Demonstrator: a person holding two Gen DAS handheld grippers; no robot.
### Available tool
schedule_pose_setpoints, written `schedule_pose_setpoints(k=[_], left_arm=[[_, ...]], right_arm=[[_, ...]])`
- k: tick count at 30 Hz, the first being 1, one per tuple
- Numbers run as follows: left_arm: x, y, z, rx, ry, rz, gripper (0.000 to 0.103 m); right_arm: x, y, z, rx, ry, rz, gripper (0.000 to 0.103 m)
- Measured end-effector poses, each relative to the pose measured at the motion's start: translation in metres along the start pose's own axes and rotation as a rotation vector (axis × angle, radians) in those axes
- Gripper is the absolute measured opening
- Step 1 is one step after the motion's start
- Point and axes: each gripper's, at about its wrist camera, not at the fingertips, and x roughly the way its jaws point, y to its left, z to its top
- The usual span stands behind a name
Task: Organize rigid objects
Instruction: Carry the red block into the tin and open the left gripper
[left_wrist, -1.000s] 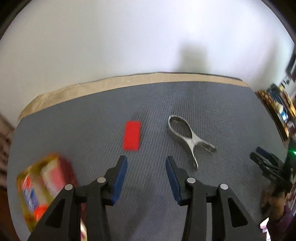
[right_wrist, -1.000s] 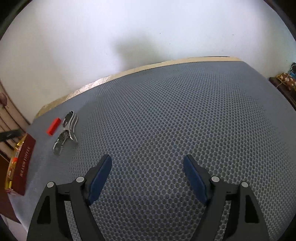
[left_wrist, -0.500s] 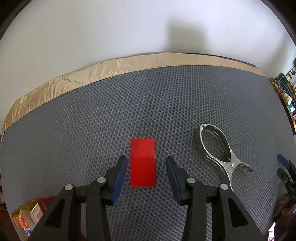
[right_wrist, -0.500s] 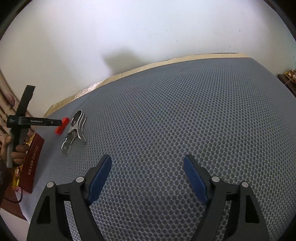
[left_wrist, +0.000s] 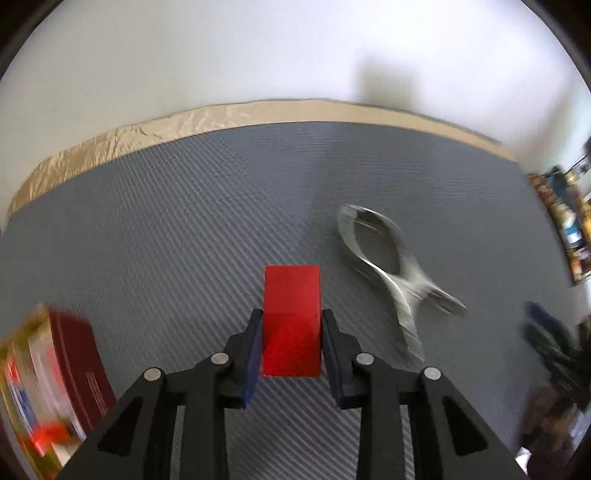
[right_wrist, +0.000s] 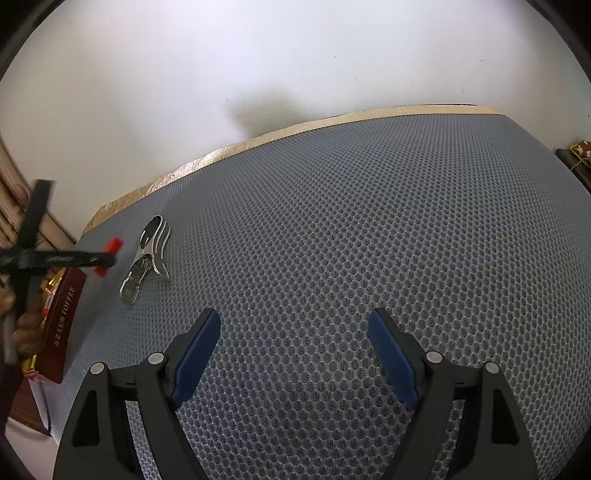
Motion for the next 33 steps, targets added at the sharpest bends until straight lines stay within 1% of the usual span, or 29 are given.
schedule_pose_setpoints(k=[1, 3, 5, 7, 9, 12, 13, 15, 16, 17, 18, 20, 23, 24, 26, 27, 28, 30, 32, 33], left_arm=[[-0.014, -0.005, -0.015, -0.024, -0.019, -0.040, 0.030], [-0.035, -0.009, -0.039, -0.054, -0.034, -0.070, 0.030], [-0.057, -0.008, -0.071, -0.102, -0.051, -0.111, 0.030], [-0.077, -0.004, -0.100, -0.144, -0.069, -0.117, 0.030], [-0.098, 0.003, -0.133, -0.192, -0.092, -0.086, 0.030], [-0.125, 0.029, -0.172, -0.295, -0.104, -0.045, 0.030], [-0.137, 0.044, -0.189, -0.341, -0.117, -0.021, 0.030], [-0.156, 0.062, -0.205, -0.399, -0.137, 0.018, 0.030], [-0.166, 0.078, -0.213, -0.433, -0.152, 0.060, 0.030], [-0.173, 0.090, -0.220, -0.449, -0.156, 0.085, 0.030], [-0.179, 0.101, -0.222, -0.460, -0.160, 0.110, 0.030], [-0.183, 0.115, -0.222, -0.468, -0.168, 0.136, 0.030], [-0.178, 0.123, -0.212, -0.433, -0.175, 0.170, 0.030], [-0.175, 0.123, -0.209, -0.427, -0.176, 0.171, 0.030], [-0.162, 0.123, -0.195, -0.402, -0.161, 0.148, 0.030], [-0.154, 0.123, -0.192, -0.397, -0.150, 0.161, 0.030], [-0.147, 0.121, -0.189, -0.396, -0.141, 0.160, 0.030], [-0.138, 0.120, -0.182, -0.387, -0.129, 0.135, 0.030], [-0.133, 0.119, -0.179, -0.374, -0.128, 0.158, 0.030], [-0.129, 0.119, -0.177, -0.370, -0.126, 0.153, 0.030]], right_arm=[[0.001, 0.001, 0.000, -0.004, 0.003, -0.001, 0.082], [0.002, 0.003, 0.000, -0.012, 0.005, -0.009, 0.082], [0.004, 0.004, 0.000, -0.021, 0.010, -0.013, 0.084], [0.005, 0.006, 0.000, -0.029, 0.013, -0.019, 0.085], [0.007, 0.008, -0.001, -0.034, 0.014, -0.025, 0.085], [0.009, 0.010, -0.001, -0.038, 0.015, -0.032, 0.085], [0.010, 0.011, -0.001, -0.042, 0.016, -0.036, 0.085], [0.012, 0.014, -0.001, -0.050, 0.019, -0.045, 0.086], [0.013, 0.015, -0.001, -0.056, 0.021, -0.049, 0.086], [0.014, 0.016, -0.001, -0.060, 0.023, -0.052, 0.087], [0.016, 0.018, -0.001, -0.065, 0.026, -0.056, 0.088], [0.018, 0.020, -0.002, -0.070, 0.028, -0.063, 0.088], [0.021, 0.023, -0.002, -0.078, 0.031, -0.074, 0.089], [0.022, 0.024, -0.002, -0.081, 0.033, -0.078, 0.089], [0.025, 0.027, -0.001, -0.089, 0.037, -0.085, 0.090], [0.026, 0.027, -0.001, -0.092, 0.038, -0.088, 0.090], [0.028, 0.029, 0.000, -0.099, 0.041, -0.094, 0.091], [0.031, 0.032, 0.000, -0.107, 0.045, -0.101, 0.092], [0.033, 0.034, 0.000, -0.113, 0.048, -0.104, 0.092], [0.034, 0.035, 0.001, -0.116, 0.050, -0.105, 0.093]])
